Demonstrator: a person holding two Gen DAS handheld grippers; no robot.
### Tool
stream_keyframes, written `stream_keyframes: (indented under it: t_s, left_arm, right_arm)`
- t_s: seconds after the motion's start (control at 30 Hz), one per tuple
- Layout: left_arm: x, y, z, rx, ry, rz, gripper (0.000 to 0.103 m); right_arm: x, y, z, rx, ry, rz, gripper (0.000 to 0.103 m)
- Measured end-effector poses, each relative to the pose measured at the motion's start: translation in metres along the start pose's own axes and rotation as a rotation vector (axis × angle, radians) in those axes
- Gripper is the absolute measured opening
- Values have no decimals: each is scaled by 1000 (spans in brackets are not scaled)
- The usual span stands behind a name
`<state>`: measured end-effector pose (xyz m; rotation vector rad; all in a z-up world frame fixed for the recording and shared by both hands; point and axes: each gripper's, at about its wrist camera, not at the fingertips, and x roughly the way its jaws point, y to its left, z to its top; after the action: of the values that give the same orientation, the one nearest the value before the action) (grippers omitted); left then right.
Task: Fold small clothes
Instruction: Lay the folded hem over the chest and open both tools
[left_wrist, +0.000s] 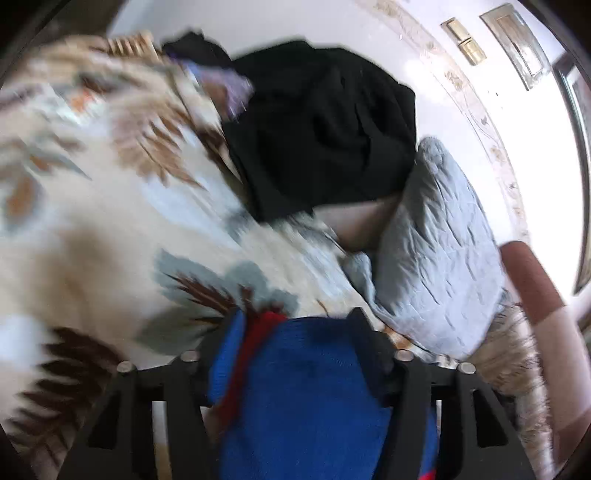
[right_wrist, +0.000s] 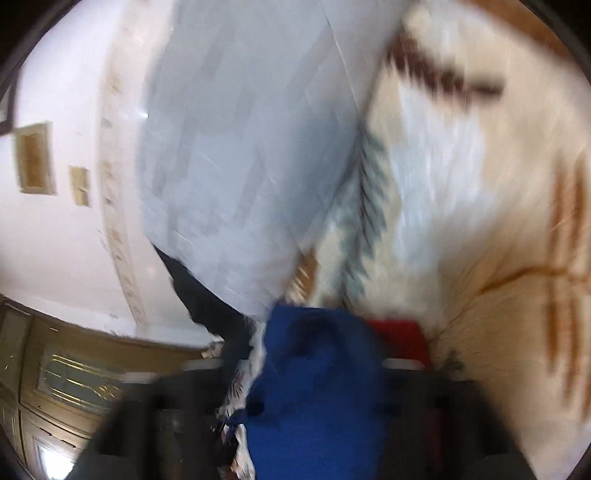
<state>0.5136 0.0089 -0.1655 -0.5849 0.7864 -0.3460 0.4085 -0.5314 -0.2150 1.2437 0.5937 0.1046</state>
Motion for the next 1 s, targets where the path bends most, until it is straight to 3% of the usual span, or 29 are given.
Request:
stream_keyframes:
  t_s: [0.07, 0.17, 0.23, 0.37, 0.43, 0.63, 0.73, 0.87, 1.0]
  left_arm:
    - [-20, -11, -5, 43, 6, 25, 61]
    - [-49, -26, -29, 95, 31, 87, 63]
    - [-61, -36, -58, 156, 81, 170, 71]
    - [-67, -48, -108, 283, 128, 303, 79]
    - [-57, -55, -125, 346, 176, 371, 80]
    - [-31, -56, -149, 459, 261, 420, 80]
    - [-20, -48, -153, 466, 287, 440, 80]
    - [-21, -44, -164, 518, 300, 443, 80]
    - [-24, -43, -165, 533, 316, 433, 80]
  right_arm:
    - [-25, 22, -5, -99, -68, -26, 89]
    - [-37, 47, -25, -204, -30, -63, 89]
    - [-40, 56, -46, -255, 3, -88, 89]
    - [-41, 58, -89, -328, 30, -136, 89]
    - [-30, 58, -107, -385, 52, -200, 88]
    - [4, 49, -156, -527, 125, -402, 62]
    - [22, 32, -172, -578, 183, -518, 62]
    - [23, 29, -195, -723, 185, -586, 60]
    - [17, 27, -205, -745, 168, -608, 60]
